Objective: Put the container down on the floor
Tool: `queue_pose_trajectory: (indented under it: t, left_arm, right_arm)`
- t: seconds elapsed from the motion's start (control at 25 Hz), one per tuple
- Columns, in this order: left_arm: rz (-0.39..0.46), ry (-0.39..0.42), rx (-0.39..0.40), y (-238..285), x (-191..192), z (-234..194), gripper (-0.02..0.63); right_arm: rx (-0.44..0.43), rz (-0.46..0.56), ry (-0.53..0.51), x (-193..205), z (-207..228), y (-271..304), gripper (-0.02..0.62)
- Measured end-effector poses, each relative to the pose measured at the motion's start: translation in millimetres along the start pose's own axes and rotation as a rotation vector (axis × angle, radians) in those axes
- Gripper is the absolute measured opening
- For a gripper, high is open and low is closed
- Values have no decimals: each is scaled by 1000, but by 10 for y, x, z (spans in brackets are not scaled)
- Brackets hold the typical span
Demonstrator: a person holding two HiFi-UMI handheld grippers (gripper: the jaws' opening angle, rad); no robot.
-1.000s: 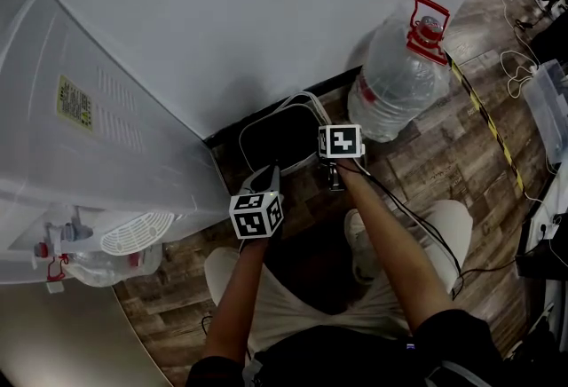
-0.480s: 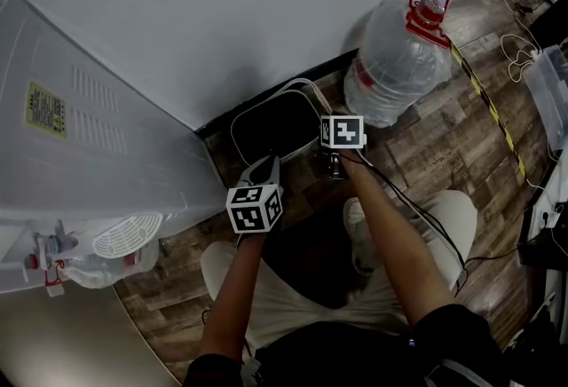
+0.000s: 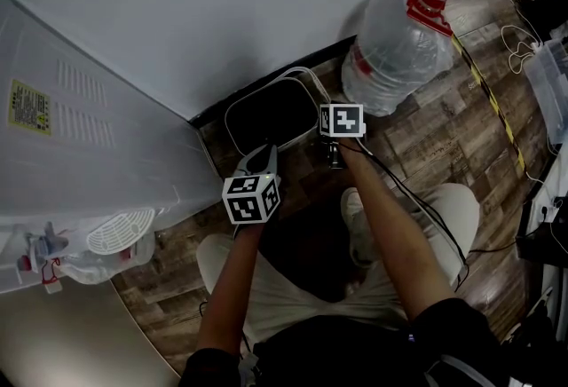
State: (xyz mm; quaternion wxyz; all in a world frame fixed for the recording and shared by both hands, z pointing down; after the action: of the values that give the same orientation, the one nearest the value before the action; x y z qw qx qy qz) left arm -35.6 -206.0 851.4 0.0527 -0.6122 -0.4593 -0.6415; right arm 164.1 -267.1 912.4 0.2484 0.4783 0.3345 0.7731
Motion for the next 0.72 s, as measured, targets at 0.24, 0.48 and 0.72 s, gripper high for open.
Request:
queue_pose_trajectory:
  t: [0.24, 0.48, 0.72]
  left_arm:
    - [1, 4, 2, 23, 5, 13, 15]
    - [2, 8, -6, 54, -22, -14, 15]
    - [8, -2, -9, 46, -25, -23, 15]
  right_arm:
    - [-9, 1, 11, 37, 32, 51, 94]
    - [-35, -14, 42, 112, 45, 80, 130]
    - [-36, -24, 59, 183, 62, 84, 149]
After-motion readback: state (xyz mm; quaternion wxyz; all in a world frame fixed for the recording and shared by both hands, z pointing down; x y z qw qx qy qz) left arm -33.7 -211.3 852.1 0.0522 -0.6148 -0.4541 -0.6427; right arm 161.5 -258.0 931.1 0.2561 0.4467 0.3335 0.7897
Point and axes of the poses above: the fingertips, and each gripper's own axes: y forward along the fingers, z to its right, x out of its underside, the point moved 3 cm from there along -y, backward along the fingers, and after that the axes turned 11 degrees about y, right-handed, at the moved point
